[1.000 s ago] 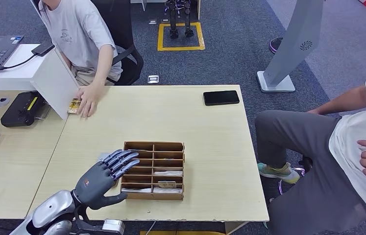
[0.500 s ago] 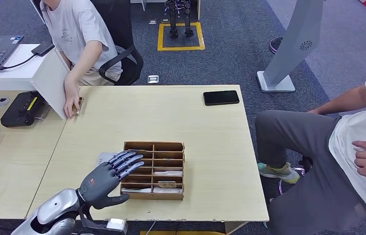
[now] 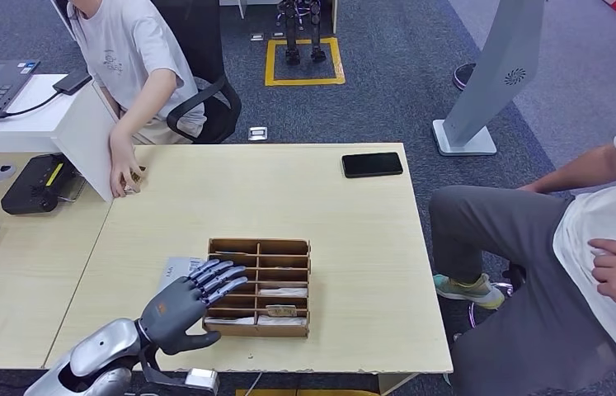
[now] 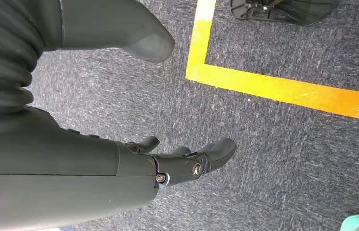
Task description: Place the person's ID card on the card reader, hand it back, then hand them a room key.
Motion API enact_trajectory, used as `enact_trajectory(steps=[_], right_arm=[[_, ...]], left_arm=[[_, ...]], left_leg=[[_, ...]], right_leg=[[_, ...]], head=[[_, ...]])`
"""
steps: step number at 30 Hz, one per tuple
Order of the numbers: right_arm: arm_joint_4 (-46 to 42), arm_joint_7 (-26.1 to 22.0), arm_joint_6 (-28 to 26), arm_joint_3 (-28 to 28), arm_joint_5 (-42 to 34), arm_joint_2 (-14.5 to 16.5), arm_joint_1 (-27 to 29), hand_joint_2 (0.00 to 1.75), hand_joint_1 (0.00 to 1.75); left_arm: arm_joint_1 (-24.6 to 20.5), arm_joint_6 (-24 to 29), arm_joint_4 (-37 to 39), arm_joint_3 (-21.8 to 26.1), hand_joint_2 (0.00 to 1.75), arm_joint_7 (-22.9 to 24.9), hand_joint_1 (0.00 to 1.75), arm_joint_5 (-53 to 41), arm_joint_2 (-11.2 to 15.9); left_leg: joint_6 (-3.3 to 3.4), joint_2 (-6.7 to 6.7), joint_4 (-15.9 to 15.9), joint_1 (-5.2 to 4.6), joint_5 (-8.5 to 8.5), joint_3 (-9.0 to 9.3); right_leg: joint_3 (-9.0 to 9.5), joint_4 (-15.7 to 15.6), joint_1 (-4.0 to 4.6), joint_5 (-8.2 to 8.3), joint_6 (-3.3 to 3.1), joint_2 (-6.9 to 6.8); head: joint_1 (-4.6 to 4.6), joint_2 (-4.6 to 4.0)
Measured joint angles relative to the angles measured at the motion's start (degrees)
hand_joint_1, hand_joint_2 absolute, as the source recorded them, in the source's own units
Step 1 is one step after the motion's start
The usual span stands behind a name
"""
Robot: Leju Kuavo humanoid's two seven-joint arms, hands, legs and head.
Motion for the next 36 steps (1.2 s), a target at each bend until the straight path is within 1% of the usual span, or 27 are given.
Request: enact_trajectory(steps=[10, 23, 24, 27, 28, 32, 36], right_arm=[[0.0, 0.0, 0.03, 0.0, 0.02, 0.0, -0.02, 1.75, 0.0], [0.0, 0.0, -0.09, 0.0, 0.09, 0.0, -0.02, 1.75, 0.0], [0.0, 0.0, -0.09, 0.0, 0.09, 0.0, -0.02, 1.75, 0.0], [0.0, 0.0, -0.09, 0.0, 0.09, 0.0, -0.02, 1.75, 0.0], [0.0, 0.0, -0.09, 0.0, 0.1, 0.0, -0.02, 1.75, 0.0], [0.0, 0.0, -0.09, 0.0, 0.1, -0.02, -0.03, 1.75, 0.0], [0.0, -0.02, -0.11, 0.0, 0.09, -0.04, -0.06, 1.75, 0.0]], left_arm=[[-0.65, -0.05, 1.14, -0.92, 1.75, 1.43, 0.0, -1.15, -0.02], [-0.79, -0.02, 2.89, -1.67, 1.75, 1.86, 0.0, -1.2, -0.02], [-0.79, -0.02, 2.99, -1.7, 1.75, 1.88, 0.41, -1.2, -0.02], [-0.81, -0.26, 3.24, -1.74, 1.75, 1.88, 1.71, -1.01, -0.01], [-0.82, -0.55, 3.28, -1.75, 1.75, 1.77, 1.75, -0.64, -0.01], [-0.97, -2.05, 3.33, -1.75, 1.75, 0.72, 1.75, 1.51, 0.05], [-1.7, -2.12, 3.33, -1.75, 1.75, 0.73, 1.75, 1.5, 0.07]], left_leg=[[0.0, 0.0, 0.0, 0.0, 0.0, 0.0], [0.0, 0.0, 0.0, 0.0, 0.0, 0.0], [0.0, 0.0, 0.0, 0.0, 0.0, 0.0], [0.0, 0.0, 0.0, 0.0, 0.0, 0.0], [0.0, 0.0, 0.0, 0.0, 0.0, 0.0], [0.0, 0.0, 0.0, 0.0, 0.0, 0.0], [0.0, -0.01, 0.0, 0.0, 0.0, 0.01]], right_leg=[[0.0, 0.0, 0.0, 0.0, 0.0, 0.0], [0.0, 0.0, 0.0, 0.0, 0.0, 0.0], [0.0, 0.0, 0.0, 0.0, 0.0, 0.0], [0.0, 0.0, 0.0, 0.0, 0.0, 0.0], [0.0, 0.0, 0.0, 0.0, 0.0, 0.0], [0.01, 0.0, 0.0, 0.0, 0.0, -0.01], [0.03, 0.0, 0.0, 0.0, 0.0, -0.01]], head=[[0.01, 0.0], [0.01, 0.0], [0.01, 0.0], [0.01, 0.0], [0.01, 0.0], [0.01, 0.0], [0.01, 0.0]])
